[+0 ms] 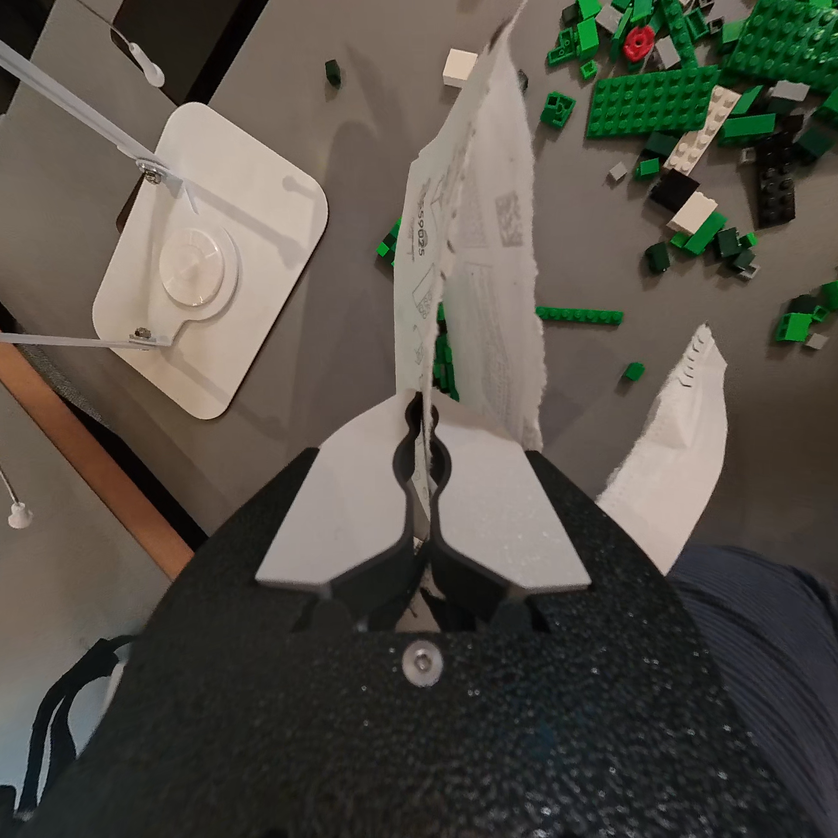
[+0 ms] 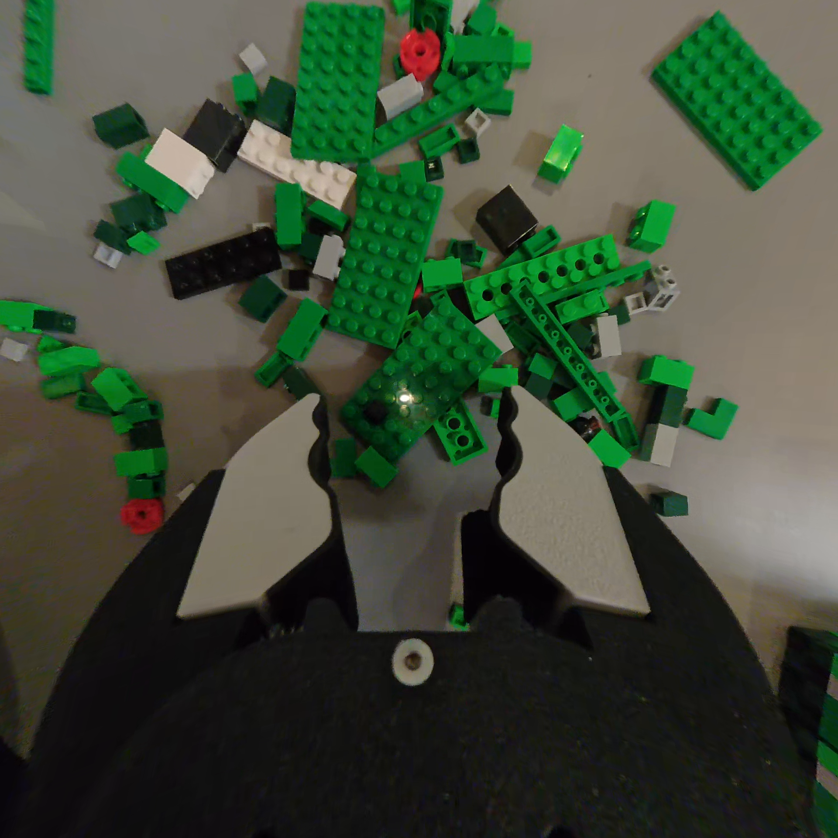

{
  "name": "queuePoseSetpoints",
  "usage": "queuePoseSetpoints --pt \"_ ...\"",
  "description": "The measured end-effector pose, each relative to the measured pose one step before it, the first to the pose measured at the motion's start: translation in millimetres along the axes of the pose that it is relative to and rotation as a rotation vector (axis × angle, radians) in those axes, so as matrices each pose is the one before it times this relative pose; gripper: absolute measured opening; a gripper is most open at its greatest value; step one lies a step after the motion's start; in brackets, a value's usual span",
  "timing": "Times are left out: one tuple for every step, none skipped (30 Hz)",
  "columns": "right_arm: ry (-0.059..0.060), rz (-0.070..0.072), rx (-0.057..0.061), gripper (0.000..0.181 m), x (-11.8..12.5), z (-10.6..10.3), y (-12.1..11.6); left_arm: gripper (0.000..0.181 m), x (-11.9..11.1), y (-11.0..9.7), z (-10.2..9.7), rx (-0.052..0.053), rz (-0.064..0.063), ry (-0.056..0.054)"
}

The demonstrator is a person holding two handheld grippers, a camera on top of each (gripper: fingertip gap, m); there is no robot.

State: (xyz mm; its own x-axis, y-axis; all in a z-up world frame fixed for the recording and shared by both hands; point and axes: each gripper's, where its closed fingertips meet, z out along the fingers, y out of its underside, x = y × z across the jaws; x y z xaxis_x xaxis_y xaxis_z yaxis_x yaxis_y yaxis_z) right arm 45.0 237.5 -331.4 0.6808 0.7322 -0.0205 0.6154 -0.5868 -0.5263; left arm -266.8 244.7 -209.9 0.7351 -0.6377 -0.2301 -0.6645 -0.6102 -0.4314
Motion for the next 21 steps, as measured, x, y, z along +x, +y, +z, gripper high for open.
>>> queuePoseSetpoints --pt "0.0112 -0.0003 0.0002 0.069 1.3 0.6 -0.59 0.0 0.37 0.23 0.25 -0.0022 -0.0025 0.0024" --pt "0.0164 -0.0034 0.0007 0.065 1.9 0.71 -0.61 0.0 0.24 0.16 0.16 -0.0015 -0.0008 0.0021" --pt "0.0181 -0.0036 -0.0002 0.06 1.99 0.48 -0.43 0.0 0.11 0.1 0.18 -0.0006 0.0003 0.0012" --pt "0.0112 -0.0064 0.002 0.053 0.86 0.22 -0.65 0.0 0.09 -0.14 0.19 0.0 0.0001 0.0009" --pt "0.0036 -0.0065 0.0059 0.046 -0.19 -0.02 -0.9 0.0 0.1 -0.17 0.08 0.0003 0.0004 0.0009" --pt "0.0029 -0.0047 0.0076 0.041 -0.11 -0.14 -1.1 0.0 0.19 -0.1 0.12 0.0001 0.0011 0.0007" --pt "0.004 -0.0043 0.0089 0.037 0.57 -0.69 -1.17 0.0 0.14 -0.14 0.03 0.0 0.0011 0.0005" --pt "0.0056 -0.0048 0.0116 0.032 1.5 -1.66 -1.52 0.0 0.2 -0.21 0.07 0.0006 0.0011 0.001" --pt "0.008 -0.0031 0.0183 0.026 2.97 -3.0 -2.31 0.0 0.25 -0.27 -0.02 0.0012 0.0016 0.0013" --pt "0.0132 0.0032 0.0242 0.021 5.17 -4.38 -3.32 0.0 0.36 -0.24 0.04 0.0012 0.002 0.0012" --pt "0.016 0.0082 0.027 0.019 6.95 -5.07 -3.88 0.0 0.21 -0.3 -0.13 0.0016 0.0016 0.0008" --pt "0.0167 0.0115 0.0247 0.016 8.32 -4.94 -3.86 0.0 0.23 -0.29 -0.14 0.0014 0.001 0.0006" --pt "0.0091 0.0087 0.0188 0.016 7.79 -3.79 -3.28 0.0 0.19 -0.15 0.05 0.0011 0.001 0.0009" --pt "-0.0189 -0.0036 0.0133 0.016 3.41 -1.76 -3.06 0.0 0.3 -0.22 0.08 0.0007 0.0011 0.0018" --pt "-0.0399 -0.0132 0.0107 0.019 -0.51 0.56 -3.06 0.0 0.29 -0.27 0.08 0.0005 0.0015 0.0014" --pt "-0.0595 -0.0314 0.0045 0.023 -3.76 2.72 -2.91 0.0 0.28 -0.24 -0.07 0.0009 0.0015 0.0005" --pt "-0.0656 -0.0457 -0.008 0.026 -4.66 3.94 -1.34 0.0 0.25 -0.35 -0.02 0.0007 0.0013 0.0001" --pt "-0.0297 -0.0397 -0.0188 0.027 0.92 4.92 -0.28 0.0 0.25 -0.26 -0.08 0.0005 0.0019 -0.0001" --pt "-0.0141 -0.0398 -0.0225 0.028 3.77 5.33 -0.31 0.0 0.36 -0.21 -0.12 0.0006 0.0021 0.0004" --pt "-0.0359 -0.0466 -0.0119 0.029 0.75 5.74 -1.77 0.0 0.21 -0.1 -0.14 0.0008 0.0013 -0.0001" --pt "-0.0198 -0.0327 -0.0122 0.03 3.24 6.05 -2.22 0.0 0.19 -0.26 -0.15 0.0012 0.001 0.0002"
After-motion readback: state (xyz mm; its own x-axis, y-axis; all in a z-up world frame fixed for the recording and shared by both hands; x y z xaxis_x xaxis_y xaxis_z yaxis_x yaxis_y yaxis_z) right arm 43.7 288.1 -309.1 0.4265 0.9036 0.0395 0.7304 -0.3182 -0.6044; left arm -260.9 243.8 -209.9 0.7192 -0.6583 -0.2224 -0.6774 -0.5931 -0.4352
